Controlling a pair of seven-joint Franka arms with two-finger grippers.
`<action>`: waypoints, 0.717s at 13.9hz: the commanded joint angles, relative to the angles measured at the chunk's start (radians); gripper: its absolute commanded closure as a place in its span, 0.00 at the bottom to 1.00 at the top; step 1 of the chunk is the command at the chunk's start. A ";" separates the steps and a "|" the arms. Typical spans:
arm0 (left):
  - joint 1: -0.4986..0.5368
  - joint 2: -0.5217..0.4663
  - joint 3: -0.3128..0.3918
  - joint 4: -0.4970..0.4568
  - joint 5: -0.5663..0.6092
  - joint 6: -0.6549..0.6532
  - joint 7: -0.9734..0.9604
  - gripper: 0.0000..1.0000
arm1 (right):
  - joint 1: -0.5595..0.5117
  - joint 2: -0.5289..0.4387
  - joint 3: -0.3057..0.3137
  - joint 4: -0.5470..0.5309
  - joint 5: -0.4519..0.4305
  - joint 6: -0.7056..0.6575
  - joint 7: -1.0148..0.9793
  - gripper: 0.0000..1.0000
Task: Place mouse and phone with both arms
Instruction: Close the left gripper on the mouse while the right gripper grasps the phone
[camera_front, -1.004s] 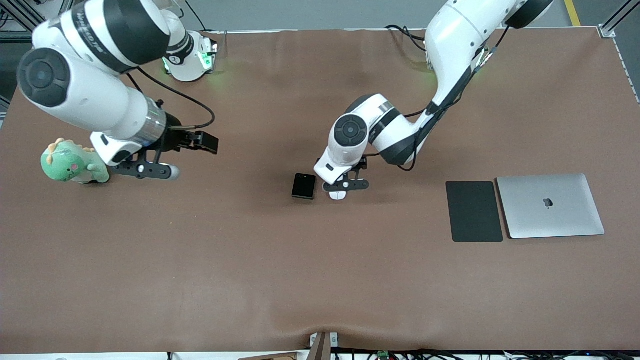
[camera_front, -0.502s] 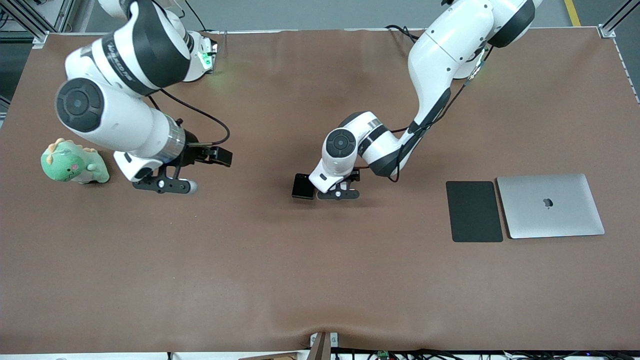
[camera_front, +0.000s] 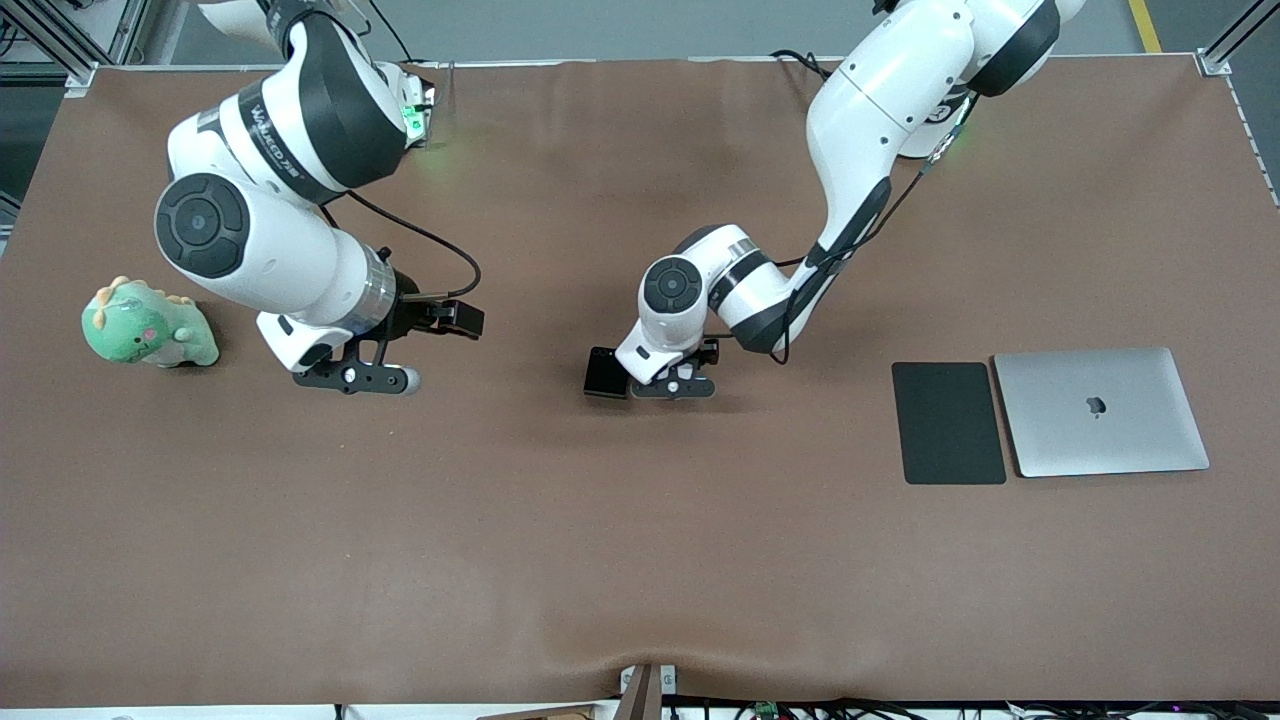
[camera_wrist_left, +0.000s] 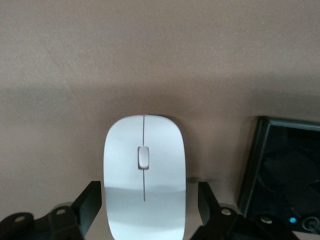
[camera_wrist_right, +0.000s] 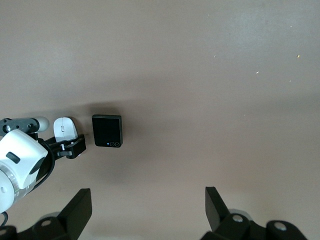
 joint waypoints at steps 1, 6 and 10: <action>-0.010 0.020 0.010 0.024 0.028 0.004 -0.001 0.29 | 0.003 0.019 -0.005 0.023 0.015 -0.002 0.002 0.00; 0.008 0.000 0.010 0.023 0.043 0.004 0.033 0.48 | 0.043 0.065 -0.005 0.025 0.014 0.050 0.004 0.00; 0.073 -0.107 0.007 -0.029 0.042 -0.009 0.051 0.50 | 0.085 0.118 -0.006 0.029 0.008 0.094 0.007 0.00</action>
